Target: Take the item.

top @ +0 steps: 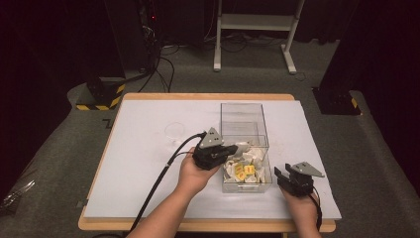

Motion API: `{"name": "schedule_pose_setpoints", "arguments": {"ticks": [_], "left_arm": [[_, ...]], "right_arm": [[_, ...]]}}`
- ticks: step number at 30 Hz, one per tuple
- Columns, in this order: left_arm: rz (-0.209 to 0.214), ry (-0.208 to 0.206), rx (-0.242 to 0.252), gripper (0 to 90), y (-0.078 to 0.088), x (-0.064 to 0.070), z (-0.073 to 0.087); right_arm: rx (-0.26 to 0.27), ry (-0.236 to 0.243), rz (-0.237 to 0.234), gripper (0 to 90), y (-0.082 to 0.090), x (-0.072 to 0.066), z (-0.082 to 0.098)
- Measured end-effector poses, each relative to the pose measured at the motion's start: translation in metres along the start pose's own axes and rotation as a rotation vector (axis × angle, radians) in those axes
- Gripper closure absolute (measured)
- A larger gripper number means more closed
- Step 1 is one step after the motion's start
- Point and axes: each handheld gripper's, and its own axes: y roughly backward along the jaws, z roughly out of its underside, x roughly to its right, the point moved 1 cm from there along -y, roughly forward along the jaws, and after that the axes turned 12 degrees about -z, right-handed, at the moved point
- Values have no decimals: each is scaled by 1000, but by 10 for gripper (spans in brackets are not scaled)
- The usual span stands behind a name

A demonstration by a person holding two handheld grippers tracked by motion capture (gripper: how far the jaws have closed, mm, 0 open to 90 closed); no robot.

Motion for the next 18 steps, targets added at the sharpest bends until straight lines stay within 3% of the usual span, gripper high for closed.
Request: {"name": "schedule_pose_setpoints", "arguments": {"ticks": [18], "left_arm": [[-28,11,73,900,18,-9,-12]], "right_arm": [[-2,2,0,519,0,0,0]]}}
